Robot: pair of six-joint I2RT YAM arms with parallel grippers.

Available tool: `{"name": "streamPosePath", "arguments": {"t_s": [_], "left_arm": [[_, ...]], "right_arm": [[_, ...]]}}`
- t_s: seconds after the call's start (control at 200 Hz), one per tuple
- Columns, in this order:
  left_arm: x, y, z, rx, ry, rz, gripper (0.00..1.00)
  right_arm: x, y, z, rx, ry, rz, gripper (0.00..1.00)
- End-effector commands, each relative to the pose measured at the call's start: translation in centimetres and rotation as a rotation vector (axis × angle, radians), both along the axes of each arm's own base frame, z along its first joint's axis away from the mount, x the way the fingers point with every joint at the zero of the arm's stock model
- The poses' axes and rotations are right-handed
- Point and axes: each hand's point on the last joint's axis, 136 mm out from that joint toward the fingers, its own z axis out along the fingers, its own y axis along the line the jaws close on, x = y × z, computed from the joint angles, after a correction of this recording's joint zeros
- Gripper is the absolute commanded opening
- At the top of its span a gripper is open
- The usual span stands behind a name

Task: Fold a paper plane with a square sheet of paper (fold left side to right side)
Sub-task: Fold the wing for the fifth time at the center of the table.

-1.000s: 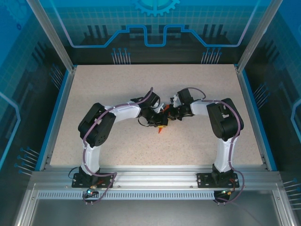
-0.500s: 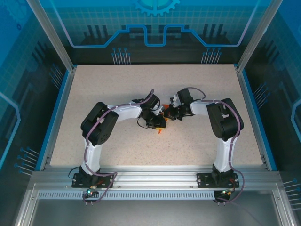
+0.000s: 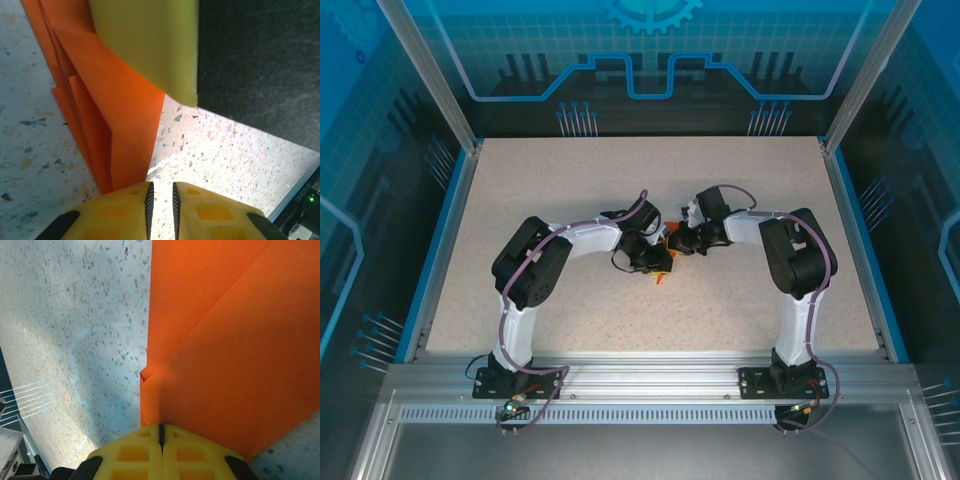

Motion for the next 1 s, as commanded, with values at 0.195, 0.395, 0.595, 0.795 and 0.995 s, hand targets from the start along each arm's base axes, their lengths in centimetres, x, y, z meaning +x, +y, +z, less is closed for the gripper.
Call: {"name": "streamPosePath", "arguments": {"t_s": [0.195, 0.395, 0.595, 0.795, 0.995], "left_arm": [[-1.8, 1.4, -1.5, 0.038, 0.041, 0.006, 0.19], [-2.9, 2.3, -1.8, 0.049, 0.06, 0.024, 0.17], [-3.9, 2.8, -1.5, 0.036, 0.079, 0.032, 0.13], [-4.8, 3.6, -1.8, 0.053, 0.094, 0.032, 0.1], [-4.8, 4.1, -1.2, 0.045, 0.09, 0.051, 0.09]], "right_arm": [[-2.2, -2.2, -4.1, -0.145, 0.116, -0.016, 0.03], [-2.2, -2.4, -4.3, -0.151, 0.125, -0.021, 0.03], [-2.3, -2.5, -4.5, -0.154, 0.134, -0.02, 0.03], [-2.3, -2.5, -4.4, -0.153, 0.136, -0.021, 0.03], [-2.3, -2.5, -4.4, -0.149, 0.136, -0.017, 0.03]]}}
